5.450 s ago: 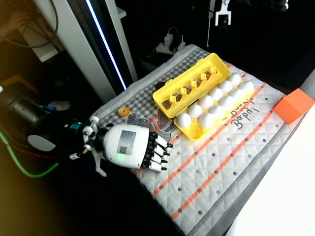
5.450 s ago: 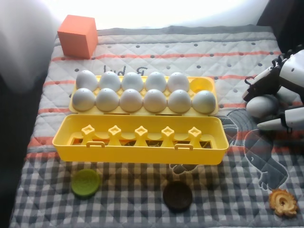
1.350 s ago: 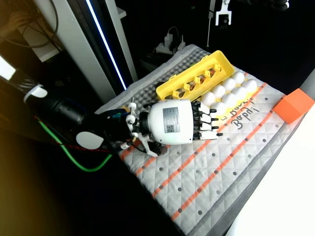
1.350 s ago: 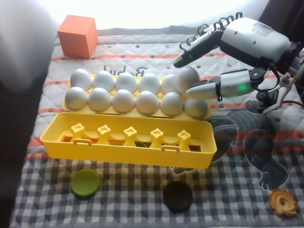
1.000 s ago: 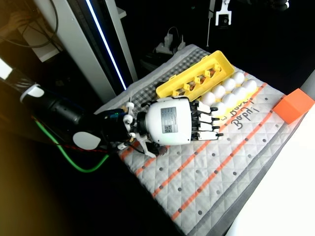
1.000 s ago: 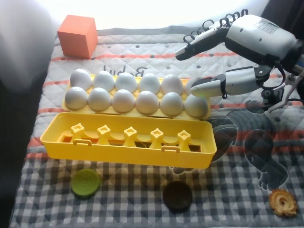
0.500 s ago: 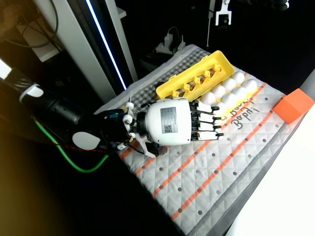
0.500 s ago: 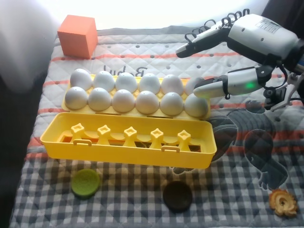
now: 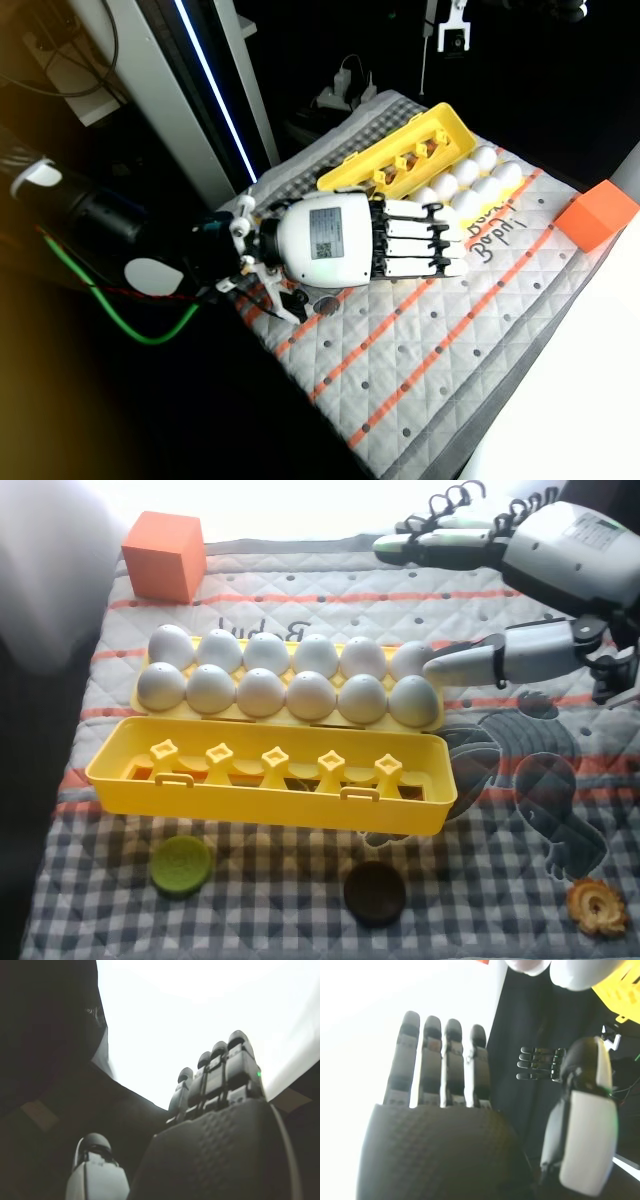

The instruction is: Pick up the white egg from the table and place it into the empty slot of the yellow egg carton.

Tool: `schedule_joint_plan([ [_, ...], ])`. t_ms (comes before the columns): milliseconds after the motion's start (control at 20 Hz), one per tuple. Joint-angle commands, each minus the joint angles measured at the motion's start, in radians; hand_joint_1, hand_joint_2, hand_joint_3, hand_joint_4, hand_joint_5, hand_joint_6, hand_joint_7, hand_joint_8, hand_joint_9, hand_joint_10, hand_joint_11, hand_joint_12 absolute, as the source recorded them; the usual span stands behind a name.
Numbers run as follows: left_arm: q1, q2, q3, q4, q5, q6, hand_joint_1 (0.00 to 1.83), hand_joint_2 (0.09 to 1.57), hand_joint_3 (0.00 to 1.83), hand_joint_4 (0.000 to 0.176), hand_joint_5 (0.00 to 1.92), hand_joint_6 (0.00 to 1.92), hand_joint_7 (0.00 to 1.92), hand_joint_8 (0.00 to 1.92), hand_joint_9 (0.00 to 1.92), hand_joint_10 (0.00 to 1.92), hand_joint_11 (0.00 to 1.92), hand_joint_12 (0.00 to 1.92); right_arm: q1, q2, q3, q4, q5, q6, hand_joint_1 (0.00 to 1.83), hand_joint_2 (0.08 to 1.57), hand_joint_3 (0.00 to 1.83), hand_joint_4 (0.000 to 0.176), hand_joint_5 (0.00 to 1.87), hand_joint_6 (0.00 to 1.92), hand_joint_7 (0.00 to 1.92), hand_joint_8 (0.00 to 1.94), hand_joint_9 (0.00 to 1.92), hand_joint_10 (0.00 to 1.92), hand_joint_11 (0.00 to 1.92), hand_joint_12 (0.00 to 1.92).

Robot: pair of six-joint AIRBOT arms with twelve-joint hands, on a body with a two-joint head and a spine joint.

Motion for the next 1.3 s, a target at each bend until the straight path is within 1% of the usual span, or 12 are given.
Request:
schedule_joint_plan([
  [0,-0.003,0.002,0.001,0.006,-0.119,-0.005,0.00,0.76,0.00,0.102,0.00,0.00,0.00,0.00,0.00,0.00,0.00,0.00,-0.001,0.016,-0.008,0.038,0.106,0.003,0.38,1.04,0.02,0.106,0.29,0.00,0.22,0.00,0.16,0.00,0.14,0.03],
  [50,-0.003,0.002,0.001,0.006,-0.118,-0.005,0.00,0.76,0.00,0.108,0.00,0.00,0.00,0.00,0.00,0.00,0.00,0.00,-0.006,0.024,-0.014,0.038,0.106,0.003,0.29,1.03,0.01,0.114,0.26,0.00,0.19,0.00,0.11,0.00,0.11,0.02],
  [150,-0.001,0.004,0.001,0.006,-0.117,-0.005,0.00,0.75,0.00,0.118,0.00,0.00,0.00,0.00,0.00,0.00,0.00,0.00,-0.019,0.040,-0.028,0.038,0.106,-0.005,0.13,1.02,0.01,0.087,0.23,0.00,0.19,0.00,0.11,0.01,0.10,0.02],
  [350,0.000,0.005,0.000,0.006,-0.116,-0.005,0.00,0.75,0.00,0.131,0.00,0.00,0.00,0.00,0.00,0.00,0.00,0.00,-0.054,0.075,-0.059,0.052,0.107,-0.023,0.02,0.99,0.00,0.108,0.23,0.00,0.16,0.00,0.10,0.00,0.13,0.03],
  [400,0.001,0.004,0.000,0.006,-0.116,-0.005,0.00,0.75,0.00,0.129,0.00,0.00,0.00,0.00,0.00,0.00,0.00,0.00,-0.066,0.088,-0.075,0.060,0.108,-0.035,0.00,0.96,0.00,0.086,0.24,0.00,0.17,0.00,0.10,0.00,0.11,0.02],
  [450,0.001,0.004,0.000,0.005,-0.117,-0.005,0.00,0.75,0.00,0.129,0.00,0.00,0.00,0.00,0.00,0.00,0.00,0.00,-0.071,0.095,-0.082,0.064,0.109,-0.044,0.00,0.96,0.00,0.086,0.24,0.00,0.17,0.00,0.10,0.00,0.11,0.02],
  [500,0.002,0.004,-0.001,0.005,-0.117,-0.005,0.00,0.73,0.00,0.135,0.00,0.00,0.00,0.00,0.00,0.00,0.00,0.00,-0.089,0.114,-0.104,0.084,0.116,-0.067,0.00,0.95,0.00,0.070,0.25,0.01,0.17,0.01,0.10,0.00,0.11,0.02],
  [700,0.006,0.007,-0.003,0.002,-0.123,-0.005,0.00,0.75,0.00,0.123,0.00,0.00,0.00,0.00,0.00,0.00,0.00,0.00,-0.159,0.137,-0.127,0.138,0.160,-0.068,0.00,0.92,0.00,0.090,0.24,0.00,0.19,0.00,0.11,0.00,0.09,0.01],
  [950,0.013,0.009,-0.005,0.000,-0.125,-0.005,0.00,0.76,0.01,0.119,0.00,0.00,0.00,0.00,0.00,0.00,0.00,0.00,-0.232,0.166,-0.154,0.183,0.197,-0.068,0.00,0.89,0.00,0.087,0.25,0.00,0.19,0.00,0.09,0.00,0.09,0.01],
  [1000,0.012,0.009,-0.005,0.000,-0.125,-0.005,0.00,0.76,0.01,0.116,0.00,0.00,0.00,0.00,0.00,0.00,0.00,0.00,-0.253,0.173,-0.162,0.202,0.218,-0.070,0.00,0.85,0.00,0.114,0.21,0.00,0.17,0.00,0.07,0.00,0.06,0.00],
  [1150,0.013,0.004,-0.005,-0.002,-0.124,-0.005,0.00,0.75,0.00,0.110,0.00,0.00,0.00,0.00,0.00,0.00,0.00,0.00,-0.300,0.199,-0.194,0.236,0.257,-0.083,0.00,0.84,0.00,0.096,0.21,0.01,0.15,0.00,0.02,0.00,0.00,0.00],
  [1250,0.014,0.003,-0.005,-0.003,-0.125,-0.005,0.00,0.75,0.00,0.110,0.00,0.00,0.00,0.00,0.00,0.00,0.00,0.00,-0.308,0.220,-0.223,0.247,0.259,-0.129,0.00,0.82,0.00,0.098,0.21,0.01,0.16,0.00,0.01,0.00,0.00,0.00],
])
